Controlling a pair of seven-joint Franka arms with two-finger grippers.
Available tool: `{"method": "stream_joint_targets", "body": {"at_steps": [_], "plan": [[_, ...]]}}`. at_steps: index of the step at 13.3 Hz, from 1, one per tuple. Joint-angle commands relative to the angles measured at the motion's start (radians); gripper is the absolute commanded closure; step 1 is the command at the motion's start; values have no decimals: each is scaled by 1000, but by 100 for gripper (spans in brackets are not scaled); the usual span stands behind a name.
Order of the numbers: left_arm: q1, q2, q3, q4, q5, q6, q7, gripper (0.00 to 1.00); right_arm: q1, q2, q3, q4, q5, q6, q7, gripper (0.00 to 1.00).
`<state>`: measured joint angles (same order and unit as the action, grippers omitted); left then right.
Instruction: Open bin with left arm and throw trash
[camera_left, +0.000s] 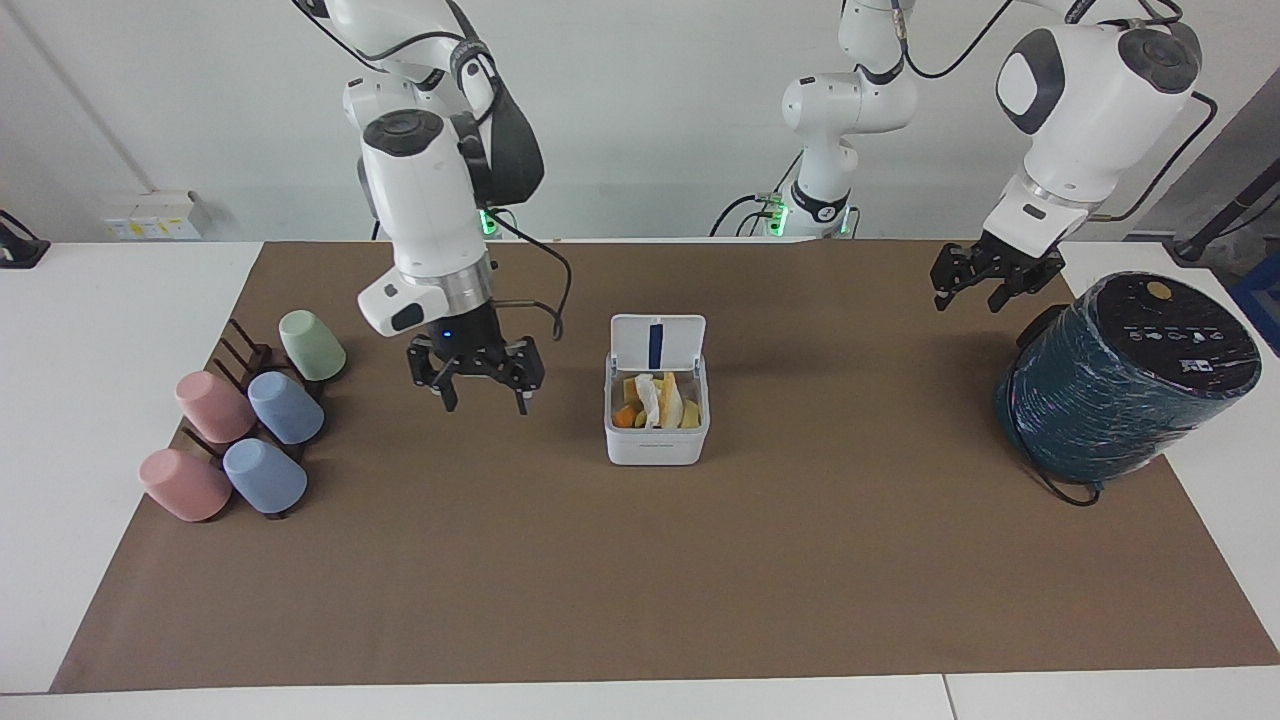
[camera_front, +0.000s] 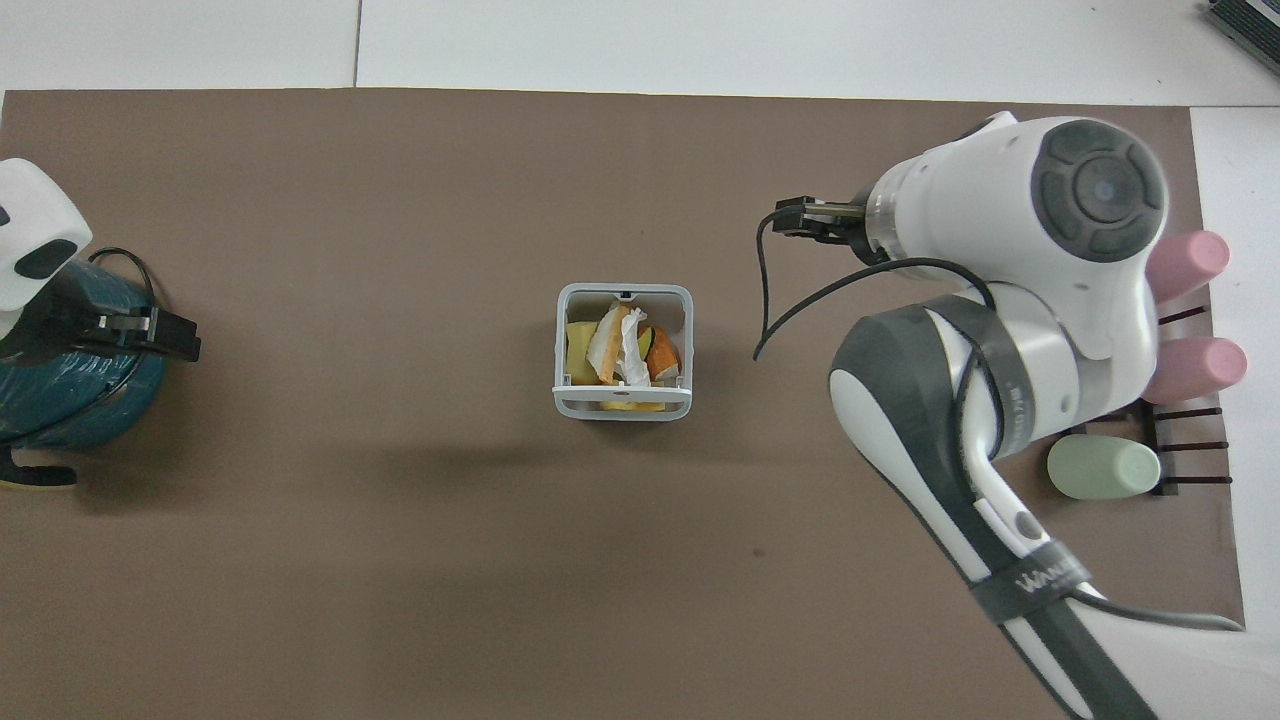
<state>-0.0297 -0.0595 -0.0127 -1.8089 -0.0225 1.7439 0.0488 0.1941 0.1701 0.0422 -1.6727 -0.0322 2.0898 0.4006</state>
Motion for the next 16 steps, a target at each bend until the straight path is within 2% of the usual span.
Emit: {"method": "stream_joint_targets", "body": {"at_steps": [1,4,6,9,11,13,14,16], "plan": [[-3,-40,-4,-44,13,28,-38,25,-88,-98,12,-15,-18,-129,-109,0],[-19,-45,-6,-55,13,28,-53,25,-97,-164,-65,-1,-17,-259,-218,0],[-22,-40,-4,-41,13,20,-58,21,-99,-170,-105,65,-8,-376,-249,0],[-19,-26,-3,14,19,-59,-60,22,-157,-188,-113,128,0,-503,-351,0],[-22,7,-10,98,79,-148,-55,23,-174,-205,-116,131,-5,-545,-367,0],[-21,21,-12,140,70,-164,-61,22,-179,-221,-116,102,-3,-542,-372,0],[-22,21,-12,141,70,-155,-66,18,-173,-221,-113,102,-5,-542,-365,0],[-21,21,-12,138,70,-130,-66,0,-171,-225,-113,96,-3,-553,-362,0]]}}
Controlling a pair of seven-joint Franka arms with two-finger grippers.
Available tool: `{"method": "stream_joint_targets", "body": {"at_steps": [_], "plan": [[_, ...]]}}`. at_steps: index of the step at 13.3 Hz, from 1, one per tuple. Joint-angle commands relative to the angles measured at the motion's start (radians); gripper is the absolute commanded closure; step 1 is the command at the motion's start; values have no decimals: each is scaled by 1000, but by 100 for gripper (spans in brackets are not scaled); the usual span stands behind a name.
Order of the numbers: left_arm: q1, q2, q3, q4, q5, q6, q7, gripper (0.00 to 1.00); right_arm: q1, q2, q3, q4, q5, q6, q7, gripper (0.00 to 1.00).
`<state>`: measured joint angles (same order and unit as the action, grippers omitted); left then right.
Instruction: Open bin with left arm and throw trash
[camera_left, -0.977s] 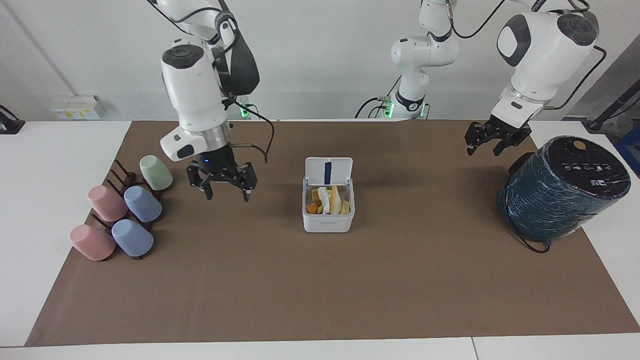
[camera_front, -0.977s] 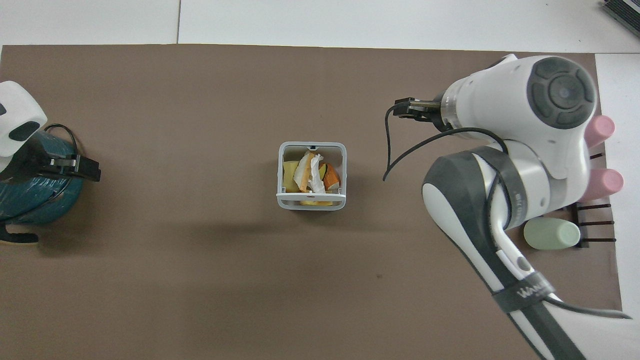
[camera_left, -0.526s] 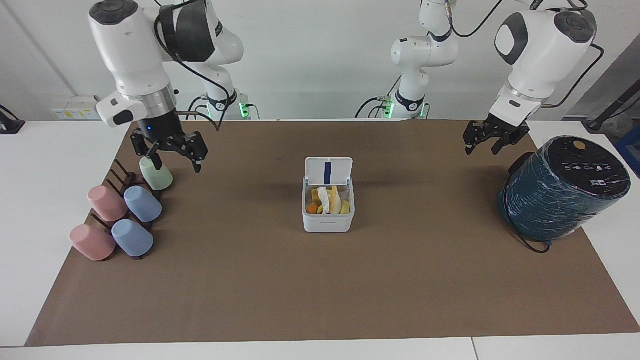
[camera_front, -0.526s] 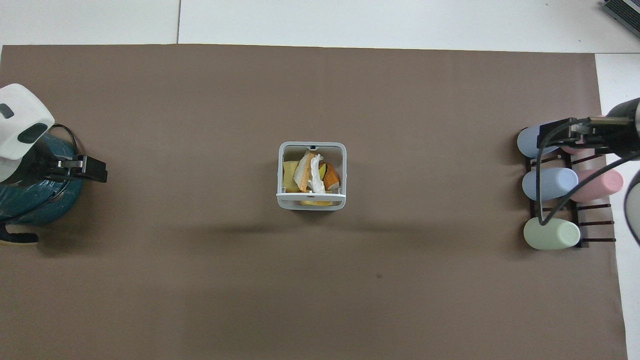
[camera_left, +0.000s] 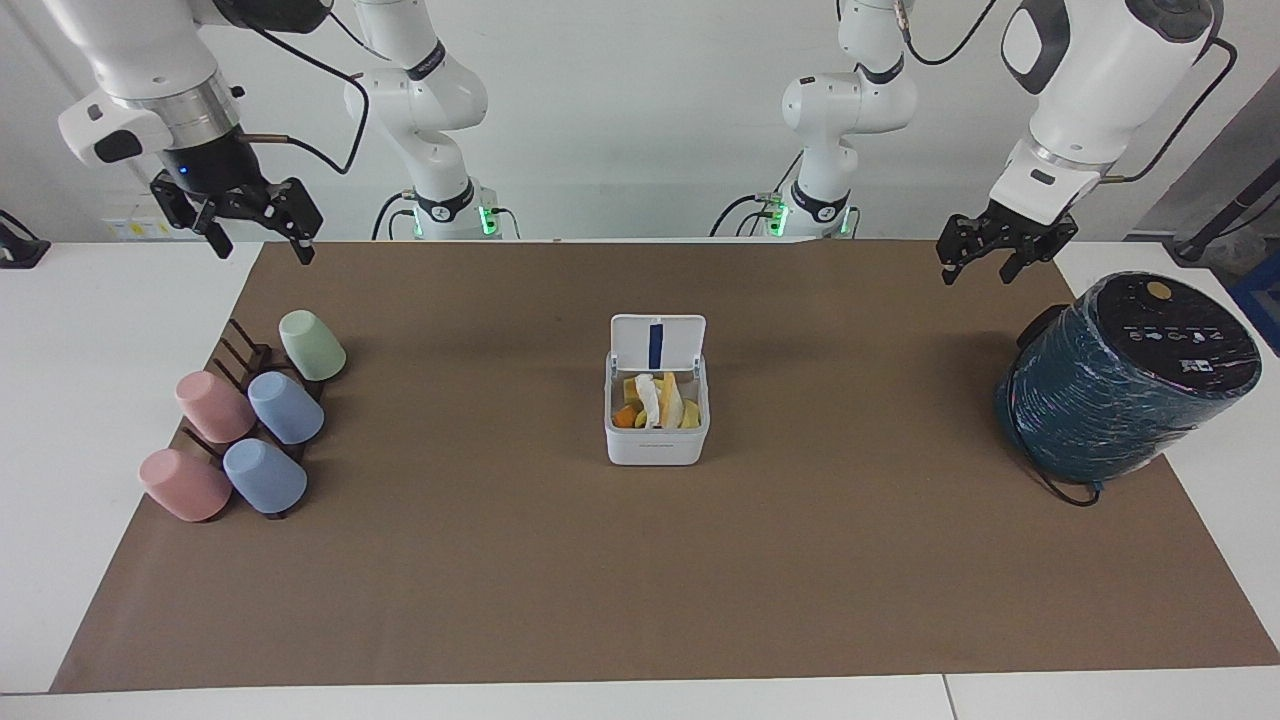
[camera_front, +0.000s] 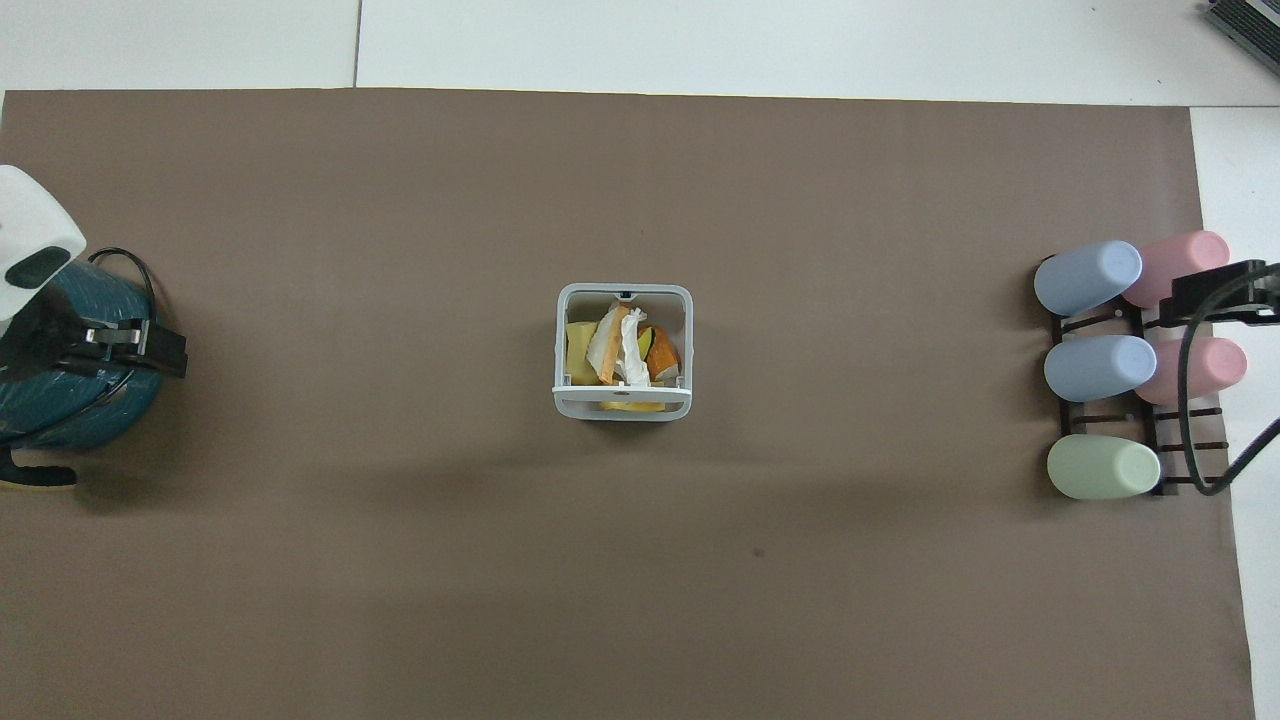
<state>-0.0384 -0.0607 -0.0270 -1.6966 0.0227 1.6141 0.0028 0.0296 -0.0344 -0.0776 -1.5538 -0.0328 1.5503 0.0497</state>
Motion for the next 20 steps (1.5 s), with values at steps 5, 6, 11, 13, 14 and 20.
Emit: {"method": "stream_joint_targets", "body": {"at_steps": [5,6,11,13,14,20], "plan": [[-29,9,1,25,23,-8,-24,0,0,-7,19,-20,27,-44,22,0],[-29,9,1,25,23,0,-41,0,0,2,21,-17,12,-44,12,0],[-29,9,1,23,23,9,-69,0,20,-1,29,-28,-4,-42,-39,0],[-28,9,1,23,23,13,-66,0,20,-2,29,-29,-4,-45,-34,0],[-28,9,1,22,23,16,-66,0,20,-4,29,-31,-2,-47,-31,0],[-18,7,2,20,-4,24,-69,0,18,-9,29,-37,14,-48,-25,0]]}}
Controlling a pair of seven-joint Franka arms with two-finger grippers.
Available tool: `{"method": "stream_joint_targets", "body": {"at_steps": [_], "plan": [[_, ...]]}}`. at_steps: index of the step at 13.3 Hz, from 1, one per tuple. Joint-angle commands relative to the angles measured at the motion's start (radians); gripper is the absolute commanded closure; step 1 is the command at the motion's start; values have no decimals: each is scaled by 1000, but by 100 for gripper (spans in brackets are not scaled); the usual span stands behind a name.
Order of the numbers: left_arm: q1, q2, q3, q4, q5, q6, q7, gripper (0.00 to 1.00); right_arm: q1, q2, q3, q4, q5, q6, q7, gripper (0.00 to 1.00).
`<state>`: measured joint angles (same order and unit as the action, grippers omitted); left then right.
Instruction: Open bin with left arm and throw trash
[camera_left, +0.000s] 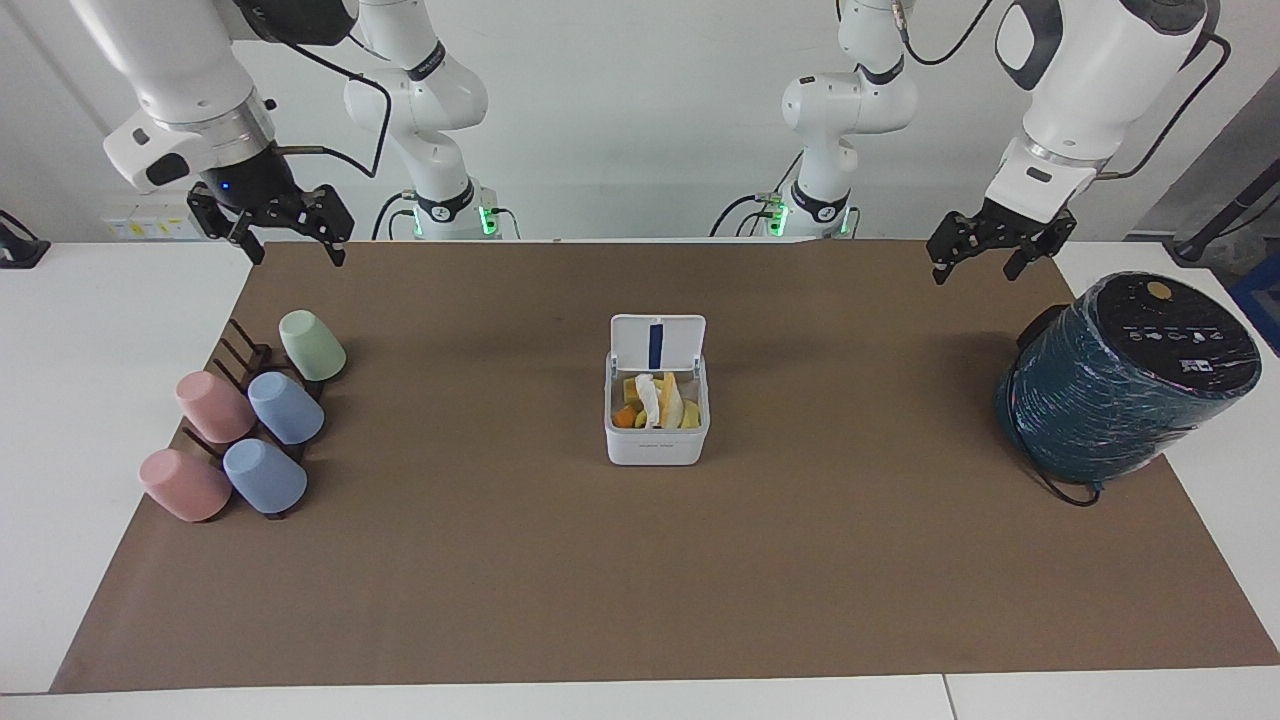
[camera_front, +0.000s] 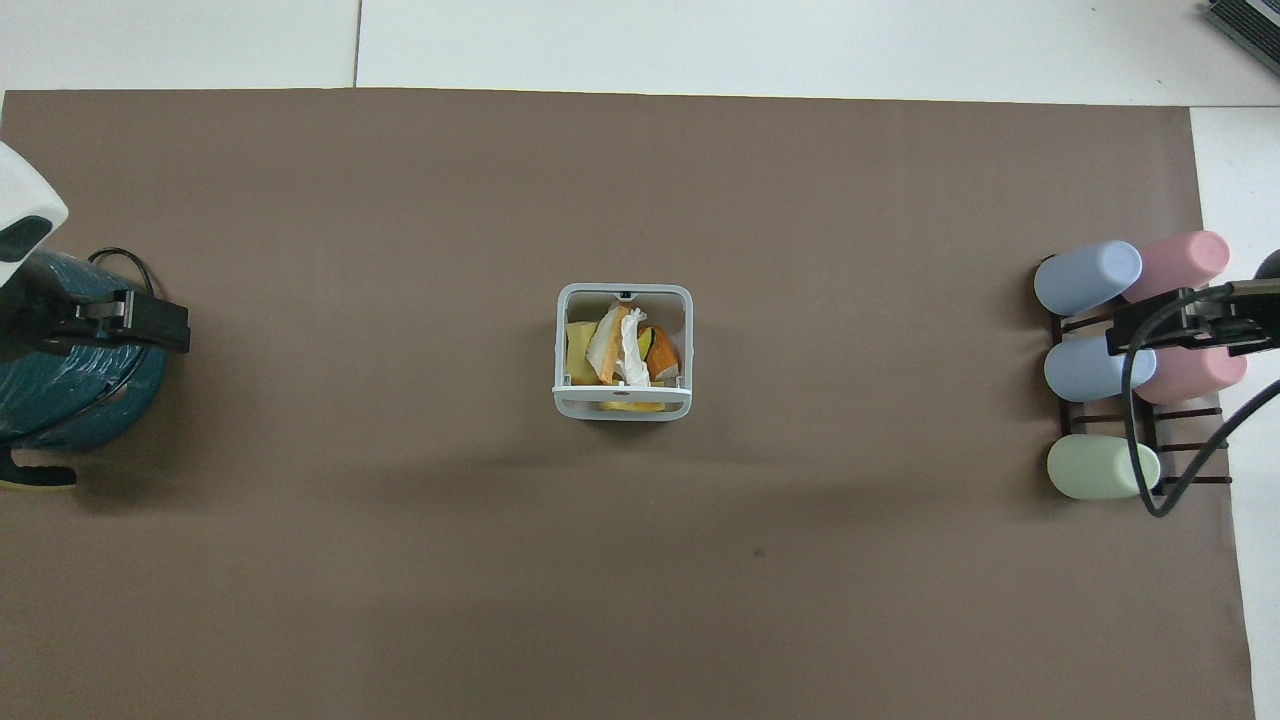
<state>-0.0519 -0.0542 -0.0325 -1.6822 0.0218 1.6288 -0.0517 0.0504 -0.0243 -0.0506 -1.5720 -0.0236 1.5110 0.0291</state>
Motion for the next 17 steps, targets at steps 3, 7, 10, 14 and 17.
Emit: {"method": "stream_joint_targets", "body": {"at_steps": [3,7,10,14,17], "plan": [[-2,0,8,6,-14,11,-14,0,-1,-20,2,-17,5,-6,-5,0],[0,0,11,3,-28,13,-16,0,-1,-20,2,-17,5,-6,-5,0],[0,0,13,3,-28,14,-14,0,-3,-20,2,-17,5,-6,-5,0],[-2,0,13,3,-28,14,-10,0,-1,-20,2,-17,5,-6,-5,0],[0,0,13,3,-26,16,-5,0,-3,-19,2,-17,5,-6,-5,0]]}}
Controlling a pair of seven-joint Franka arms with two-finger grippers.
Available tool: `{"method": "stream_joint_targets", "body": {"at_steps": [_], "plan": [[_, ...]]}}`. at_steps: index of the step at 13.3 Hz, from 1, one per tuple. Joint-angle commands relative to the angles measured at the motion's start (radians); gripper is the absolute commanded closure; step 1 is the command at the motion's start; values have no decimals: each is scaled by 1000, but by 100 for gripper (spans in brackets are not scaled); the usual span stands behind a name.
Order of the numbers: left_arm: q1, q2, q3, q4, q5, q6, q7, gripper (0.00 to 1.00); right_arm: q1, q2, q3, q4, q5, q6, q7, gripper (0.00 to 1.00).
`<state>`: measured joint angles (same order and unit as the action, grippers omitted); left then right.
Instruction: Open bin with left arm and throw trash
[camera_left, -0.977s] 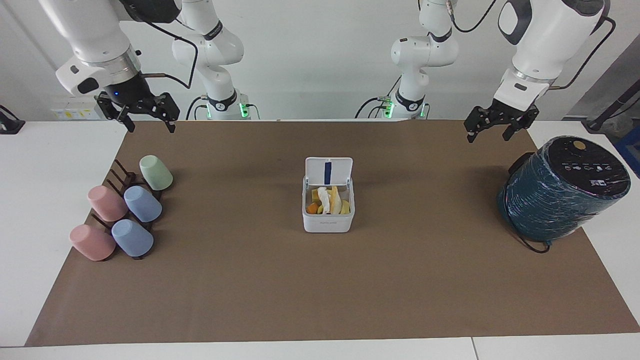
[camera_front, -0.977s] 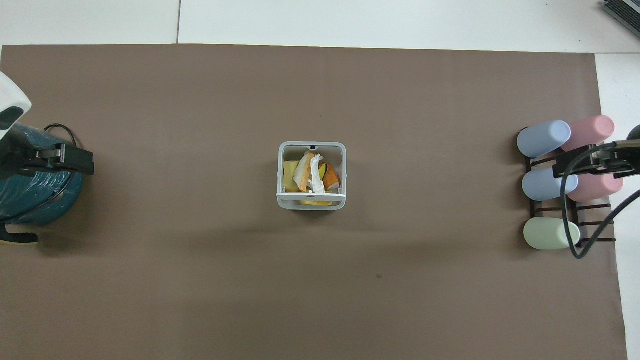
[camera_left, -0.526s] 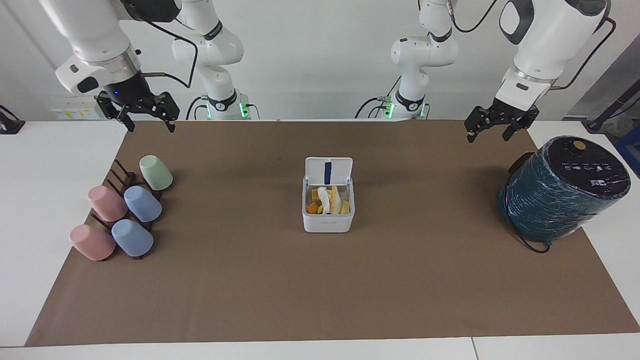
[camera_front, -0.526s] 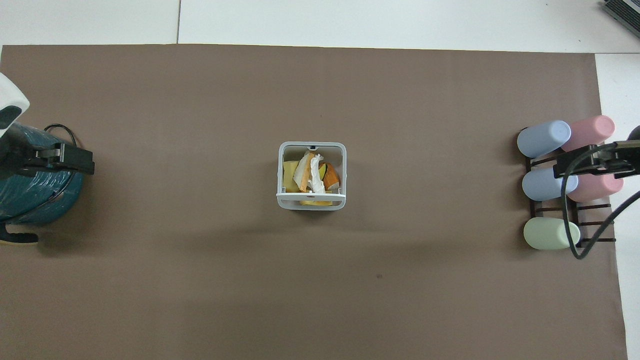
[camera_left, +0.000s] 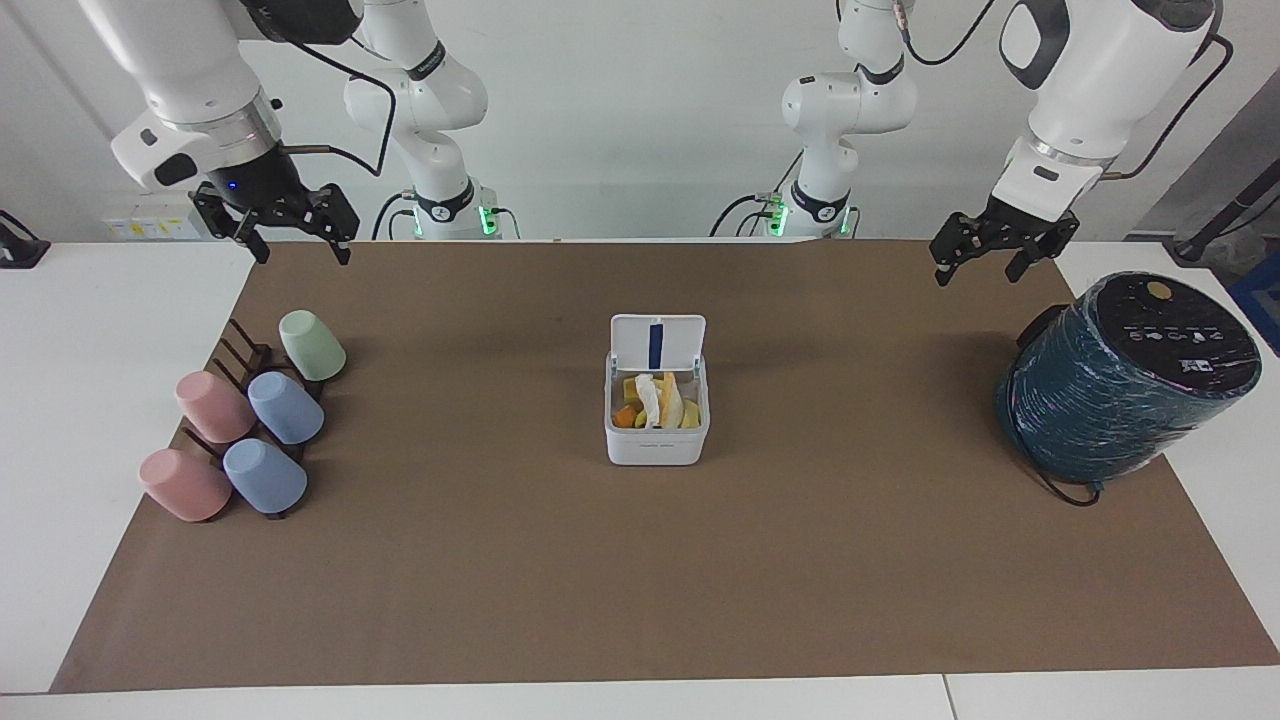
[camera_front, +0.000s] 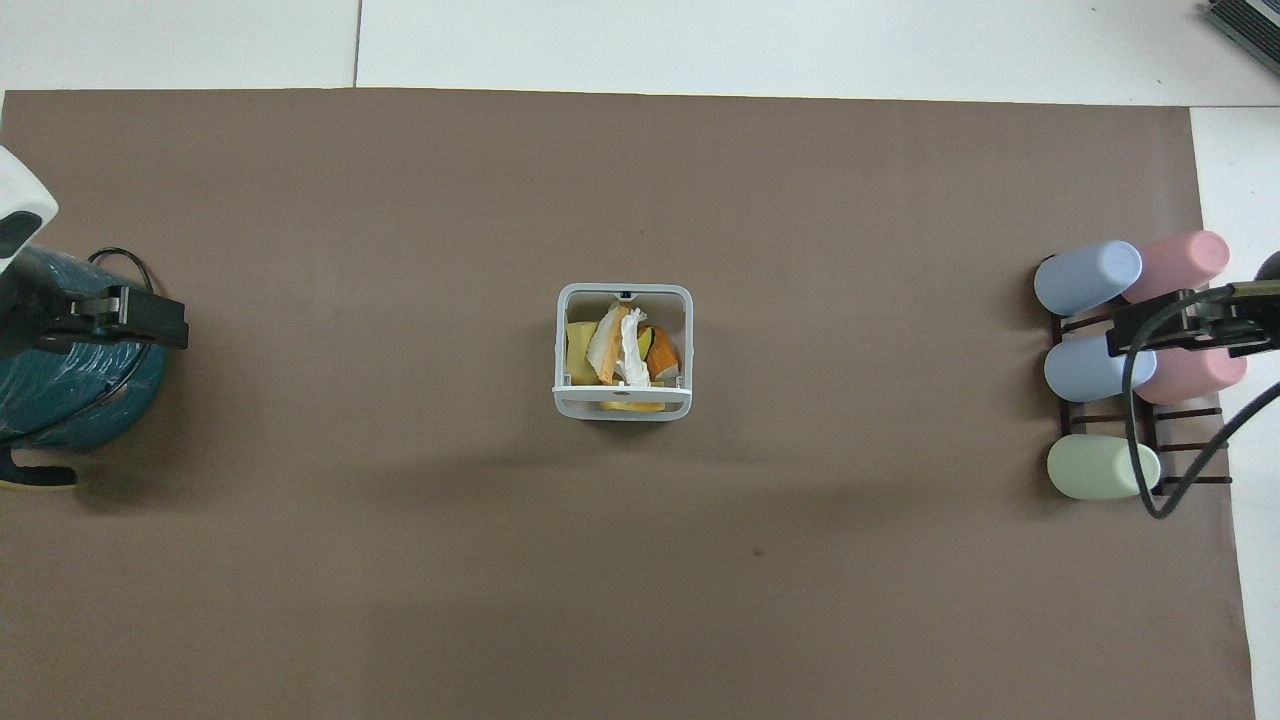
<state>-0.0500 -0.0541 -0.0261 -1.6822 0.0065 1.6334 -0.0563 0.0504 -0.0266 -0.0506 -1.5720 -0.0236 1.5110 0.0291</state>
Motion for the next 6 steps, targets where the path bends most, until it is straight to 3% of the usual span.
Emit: {"method": "stream_joint_targets", "body": {"at_steps": [1,6], "plan": [[-2,0,6,3,-11,14,13,0,-3,-18,2,-19,5,-6,-5,0],[-2,0,8,1,-11,19,27,0,-1,-18,2,-17,4,-6,-5,0]]}}
